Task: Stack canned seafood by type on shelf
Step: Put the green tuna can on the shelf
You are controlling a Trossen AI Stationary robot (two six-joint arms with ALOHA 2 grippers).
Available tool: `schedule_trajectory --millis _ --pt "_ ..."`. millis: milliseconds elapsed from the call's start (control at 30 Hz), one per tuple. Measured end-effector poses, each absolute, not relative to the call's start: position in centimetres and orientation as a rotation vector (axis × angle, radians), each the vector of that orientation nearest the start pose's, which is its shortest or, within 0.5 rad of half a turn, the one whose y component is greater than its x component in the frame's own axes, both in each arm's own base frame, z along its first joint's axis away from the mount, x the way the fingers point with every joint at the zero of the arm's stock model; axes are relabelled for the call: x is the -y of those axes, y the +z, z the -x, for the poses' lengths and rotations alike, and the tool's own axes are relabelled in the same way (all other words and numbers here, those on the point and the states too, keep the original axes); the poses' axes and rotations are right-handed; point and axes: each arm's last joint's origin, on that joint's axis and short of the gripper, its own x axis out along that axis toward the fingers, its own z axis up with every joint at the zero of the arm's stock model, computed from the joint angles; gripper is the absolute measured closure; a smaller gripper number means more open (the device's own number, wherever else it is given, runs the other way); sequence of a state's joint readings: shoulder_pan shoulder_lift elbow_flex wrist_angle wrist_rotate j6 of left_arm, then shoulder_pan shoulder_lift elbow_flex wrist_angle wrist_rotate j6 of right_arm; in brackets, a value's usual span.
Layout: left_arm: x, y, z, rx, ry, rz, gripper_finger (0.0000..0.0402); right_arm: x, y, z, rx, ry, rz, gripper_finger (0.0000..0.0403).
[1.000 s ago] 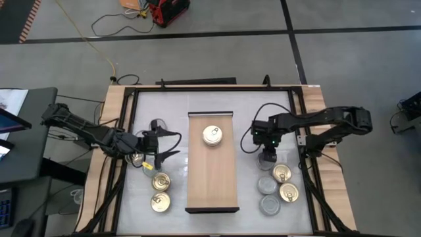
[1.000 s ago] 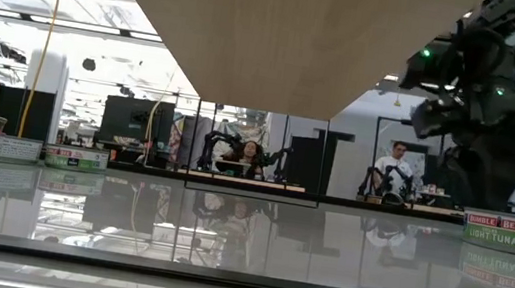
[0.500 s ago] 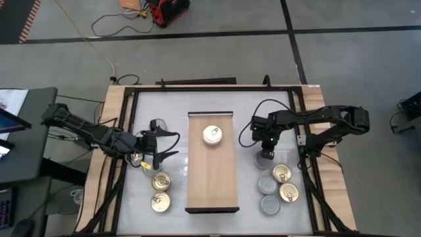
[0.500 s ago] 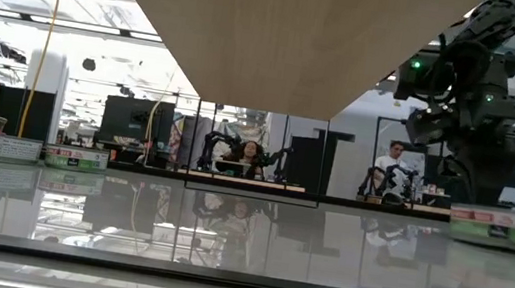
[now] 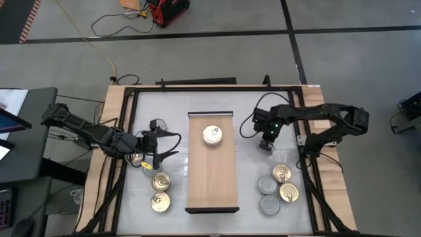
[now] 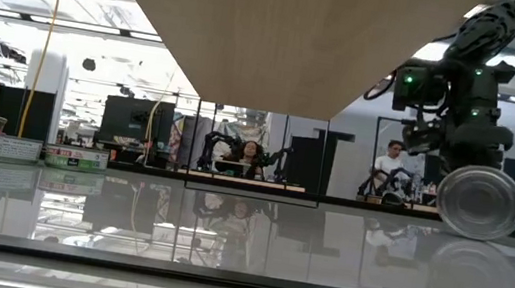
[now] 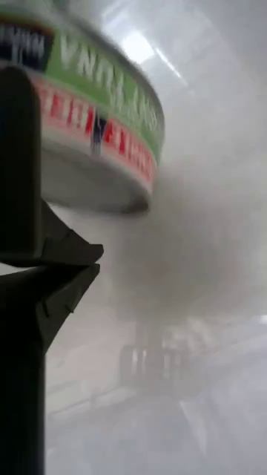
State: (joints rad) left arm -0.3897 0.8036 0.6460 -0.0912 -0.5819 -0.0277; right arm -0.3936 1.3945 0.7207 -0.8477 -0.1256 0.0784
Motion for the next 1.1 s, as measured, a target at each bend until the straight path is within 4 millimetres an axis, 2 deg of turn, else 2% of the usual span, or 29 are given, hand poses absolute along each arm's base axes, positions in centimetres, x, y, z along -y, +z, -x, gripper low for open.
schedule_trajectory --millis 200,367,533,600,700,900,1000,1100 --pt "5.3 29.1 -17.0 -0.221 0.194 -0.098 0.0086 8.5 17.2 -19.0 -1.471 -0.324 -0.398 0.0331" --pt "5.2 29.2 -17.0 -0.216 0.202 -0.098 0.0086 8.5 20.5 -18.9 -1.420 -0.370 -0.341 0.0326" --pt "5.2 29.4 -16.9 -0.198 0.209 -0.082 0.0086 7.1 23.6 -18.3 -1.359 -0.292 -0.304 0.0304" --pt "5.1 29.5 -16.9 -0.186 0.227 -0.090 0.0086 6.3 24.7 -18.0 -1.326 -0.240 -0.316 0.0278" --pt "5.0 29.7 -16.9 -0.171 0.264 -0.103 0.0086 5.3 25.9 -17.8 -1.270 -0.212 -0.379 0.0218" --pt "5.0 29.9 -17.0 -0.157 0.275 -0.133 0.0086 2.9 25.6 -18.6 -1.313 -0.225 -0.437 0.0082" --pt "5.0 29.9 -17.0 -0.160 0.285 -0.147 0.0086 1.7 24.8 -19.3 -1.368 -0.296 -0.390 0.0048" --pt "5.0 29.9 -16.9 -0.160 0.292 -0.149 0.0086 0.8 24.5 -19.6 -1.374 -0.357 -0.328 0.0044"
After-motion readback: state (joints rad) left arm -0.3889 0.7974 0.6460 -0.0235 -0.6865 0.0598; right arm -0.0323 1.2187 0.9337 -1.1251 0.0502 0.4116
